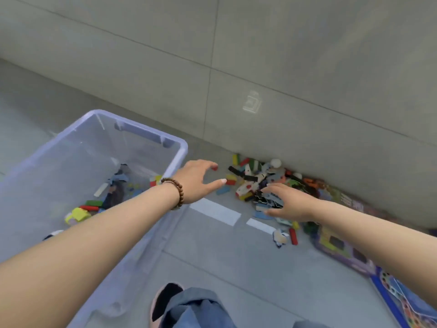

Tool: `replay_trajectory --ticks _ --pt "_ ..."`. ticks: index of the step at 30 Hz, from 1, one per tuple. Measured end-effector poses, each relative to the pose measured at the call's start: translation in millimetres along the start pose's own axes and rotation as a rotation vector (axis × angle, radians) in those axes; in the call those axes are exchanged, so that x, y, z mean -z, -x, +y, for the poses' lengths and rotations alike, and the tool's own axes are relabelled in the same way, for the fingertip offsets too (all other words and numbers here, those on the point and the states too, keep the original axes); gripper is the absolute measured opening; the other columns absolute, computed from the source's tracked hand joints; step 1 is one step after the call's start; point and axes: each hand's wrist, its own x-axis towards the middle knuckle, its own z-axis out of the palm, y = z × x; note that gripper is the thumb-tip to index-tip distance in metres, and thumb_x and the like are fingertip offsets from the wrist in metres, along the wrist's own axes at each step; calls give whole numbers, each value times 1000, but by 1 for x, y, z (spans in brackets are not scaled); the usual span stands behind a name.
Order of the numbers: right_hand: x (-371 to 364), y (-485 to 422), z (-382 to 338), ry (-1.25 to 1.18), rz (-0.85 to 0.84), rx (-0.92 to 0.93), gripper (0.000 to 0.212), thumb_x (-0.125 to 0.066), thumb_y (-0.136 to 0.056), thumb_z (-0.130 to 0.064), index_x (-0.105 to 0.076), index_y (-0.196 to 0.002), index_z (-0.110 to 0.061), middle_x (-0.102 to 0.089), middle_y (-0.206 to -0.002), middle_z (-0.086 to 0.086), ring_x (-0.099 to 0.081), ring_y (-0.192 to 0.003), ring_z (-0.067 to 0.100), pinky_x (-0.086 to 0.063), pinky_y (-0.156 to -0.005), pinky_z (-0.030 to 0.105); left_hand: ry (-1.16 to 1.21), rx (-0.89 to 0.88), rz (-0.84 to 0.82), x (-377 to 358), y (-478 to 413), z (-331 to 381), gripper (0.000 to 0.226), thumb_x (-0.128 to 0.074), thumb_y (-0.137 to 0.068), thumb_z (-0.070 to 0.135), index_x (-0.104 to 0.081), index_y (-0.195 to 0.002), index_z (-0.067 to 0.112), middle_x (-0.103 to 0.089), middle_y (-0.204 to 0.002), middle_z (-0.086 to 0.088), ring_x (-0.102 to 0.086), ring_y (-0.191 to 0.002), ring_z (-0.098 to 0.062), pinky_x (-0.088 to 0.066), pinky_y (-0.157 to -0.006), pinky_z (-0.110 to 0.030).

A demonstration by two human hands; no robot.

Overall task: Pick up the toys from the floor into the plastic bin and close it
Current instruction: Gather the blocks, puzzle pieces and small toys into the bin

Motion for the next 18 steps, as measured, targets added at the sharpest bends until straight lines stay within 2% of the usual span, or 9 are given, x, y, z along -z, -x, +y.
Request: replay_trajectory --ticks 3,9,14,18 --pt "-31 5 57 -52 -35 -106 71 -60 -87 -42 -24 -146 -25 -22 -155 -2 -31 -138 17 -29 -110 29 5 -22 -91 -49 -24 21 60 -47 -90 50 -35 -141 20 -36 -147 0 -30 -137 -17 -27 -110 -31" --pt "-117 -12 151 -281 -75 -257 77 -67 -82 -40 -28 -146 -20 -25 -153 3 -31 -138 21 -27 -111 28 -109 38 -380 -175 -75 34 63 -51 -87 52 -35 -140 23 -34 -148 -2 -35 -133 -20 -32 -110 -35" --pt "-176 -32 187 -543 100 -341 67 -71 -80 -32 -40 -138 -20 -40 -143 2 -44 -126 19 -38 -103 29 -152 36 -459 -251 -103 43 66 -57 -84 51 -34 -140 25 -35 -146 -1 -37 -131 -19 -35 -107 -35" --pt "-210 -51 201 -690 323 -437 53 -74 -78 -30 -53 -124 -13 -53 -125 4 -54 -110 18 -42 -92 24 -144 48 -350 -296 -122 52 71 -62 -77 56 -39 -136 24 -40 -139 -1 -38 -127 -20 -39 -103 -36"
